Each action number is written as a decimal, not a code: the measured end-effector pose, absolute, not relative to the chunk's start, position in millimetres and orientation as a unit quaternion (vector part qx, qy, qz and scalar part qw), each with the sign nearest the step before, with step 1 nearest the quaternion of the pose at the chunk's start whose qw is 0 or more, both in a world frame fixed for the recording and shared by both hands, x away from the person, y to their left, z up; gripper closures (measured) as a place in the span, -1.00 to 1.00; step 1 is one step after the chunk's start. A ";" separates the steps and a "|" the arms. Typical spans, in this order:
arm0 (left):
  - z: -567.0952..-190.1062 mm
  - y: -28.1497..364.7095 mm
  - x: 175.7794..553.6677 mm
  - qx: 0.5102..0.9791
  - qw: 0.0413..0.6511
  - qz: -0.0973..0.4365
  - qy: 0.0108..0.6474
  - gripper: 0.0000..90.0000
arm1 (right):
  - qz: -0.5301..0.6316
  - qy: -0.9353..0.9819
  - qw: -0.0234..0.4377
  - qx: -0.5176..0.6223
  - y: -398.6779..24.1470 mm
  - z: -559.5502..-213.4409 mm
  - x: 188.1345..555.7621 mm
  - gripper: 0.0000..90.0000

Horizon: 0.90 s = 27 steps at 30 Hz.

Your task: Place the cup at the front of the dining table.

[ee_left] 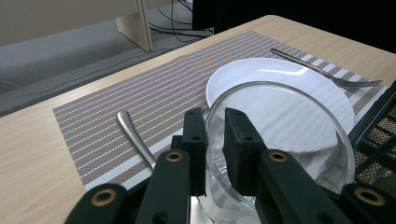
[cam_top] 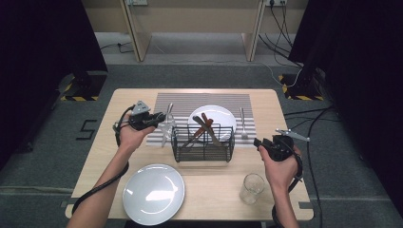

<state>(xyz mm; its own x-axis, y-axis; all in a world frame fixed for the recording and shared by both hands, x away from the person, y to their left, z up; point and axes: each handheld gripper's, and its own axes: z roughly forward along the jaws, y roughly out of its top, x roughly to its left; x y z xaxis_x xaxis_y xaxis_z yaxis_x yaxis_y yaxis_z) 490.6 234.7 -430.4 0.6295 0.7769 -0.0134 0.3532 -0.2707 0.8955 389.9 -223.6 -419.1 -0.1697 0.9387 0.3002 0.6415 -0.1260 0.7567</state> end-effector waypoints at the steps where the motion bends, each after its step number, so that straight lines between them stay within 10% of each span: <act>1: -430.6 234.9 490.8 0.767 0.477 0.222 0.368 0.75 | 0.423 0.637 0.176 0.620 -223.8 -418.8 389.8 0.30; 27: -432.9 226.0 497.0 0.769 0.474 0.214 0.370 0.75 | 0.424 0.636 0.175 0.620 -223.9 -418.4 389.5 0.29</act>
